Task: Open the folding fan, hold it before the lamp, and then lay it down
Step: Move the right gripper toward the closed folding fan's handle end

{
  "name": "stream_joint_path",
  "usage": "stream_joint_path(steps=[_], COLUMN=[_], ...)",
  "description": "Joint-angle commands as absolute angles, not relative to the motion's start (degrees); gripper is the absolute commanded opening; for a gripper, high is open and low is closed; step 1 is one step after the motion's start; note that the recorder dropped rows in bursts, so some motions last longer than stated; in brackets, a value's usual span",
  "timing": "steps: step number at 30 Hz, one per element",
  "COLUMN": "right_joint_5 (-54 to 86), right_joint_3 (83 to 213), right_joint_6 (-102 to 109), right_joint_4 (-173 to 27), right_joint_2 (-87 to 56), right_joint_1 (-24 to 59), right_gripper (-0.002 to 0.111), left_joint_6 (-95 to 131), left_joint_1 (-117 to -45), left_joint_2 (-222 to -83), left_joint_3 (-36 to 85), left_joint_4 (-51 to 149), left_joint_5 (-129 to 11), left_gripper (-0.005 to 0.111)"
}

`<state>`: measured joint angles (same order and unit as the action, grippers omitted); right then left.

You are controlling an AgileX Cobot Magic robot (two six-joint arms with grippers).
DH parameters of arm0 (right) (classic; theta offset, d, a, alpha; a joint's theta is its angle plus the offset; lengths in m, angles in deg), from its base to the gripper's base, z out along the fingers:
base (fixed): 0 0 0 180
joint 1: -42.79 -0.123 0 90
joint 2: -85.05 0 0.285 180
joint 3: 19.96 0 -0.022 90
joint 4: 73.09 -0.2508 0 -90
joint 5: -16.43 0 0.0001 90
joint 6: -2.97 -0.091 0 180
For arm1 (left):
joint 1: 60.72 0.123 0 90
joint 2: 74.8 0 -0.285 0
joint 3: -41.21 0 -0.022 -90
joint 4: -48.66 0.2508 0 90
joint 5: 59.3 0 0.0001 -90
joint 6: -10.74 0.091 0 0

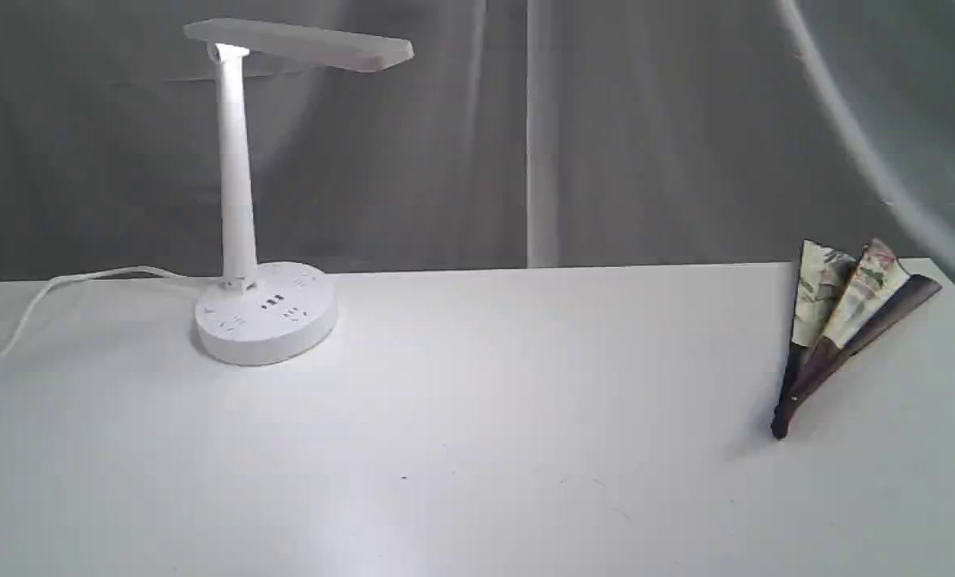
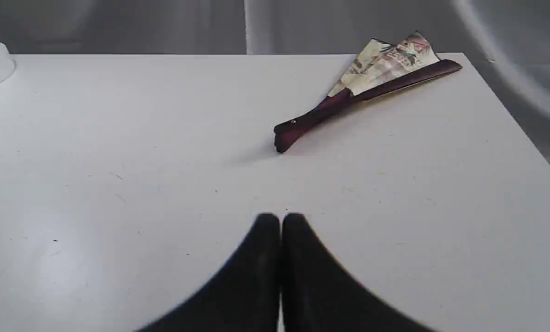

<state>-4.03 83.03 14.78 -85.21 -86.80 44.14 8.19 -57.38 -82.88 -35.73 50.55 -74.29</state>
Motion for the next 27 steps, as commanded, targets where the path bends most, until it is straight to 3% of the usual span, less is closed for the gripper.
stream_joint_path(steps=[1, 21, 27], right_joint_5=[-3.97, -3.59, 2.60], right_joint_3=[82.82, 82.82, 82.82], right_joint_6=[14.59, 14.74, 14.74], right_joint_4=[-85.50, -84.85, -84.22], right_joint_2=[-87.16, -87.16, -87.16], right_joint_1=[43.88, 43.88, 43.88], right_gripper=[0.000, 0.000, 0.000], left_joint_6=[8.01, 8.01, 8.01], left_joint_1=[-57.39, -57.39, -57.39], left_joint_2=[-82.59, -82.59, -82.59], left_joint_3=[-36.00, -36.00, -36.00], left_joint_4=[50.51, 50.51, 50.51], left_joint_5=[-74.27, -74.27, -74.27], left_gripper=[0.000, 0.000, 0.000])
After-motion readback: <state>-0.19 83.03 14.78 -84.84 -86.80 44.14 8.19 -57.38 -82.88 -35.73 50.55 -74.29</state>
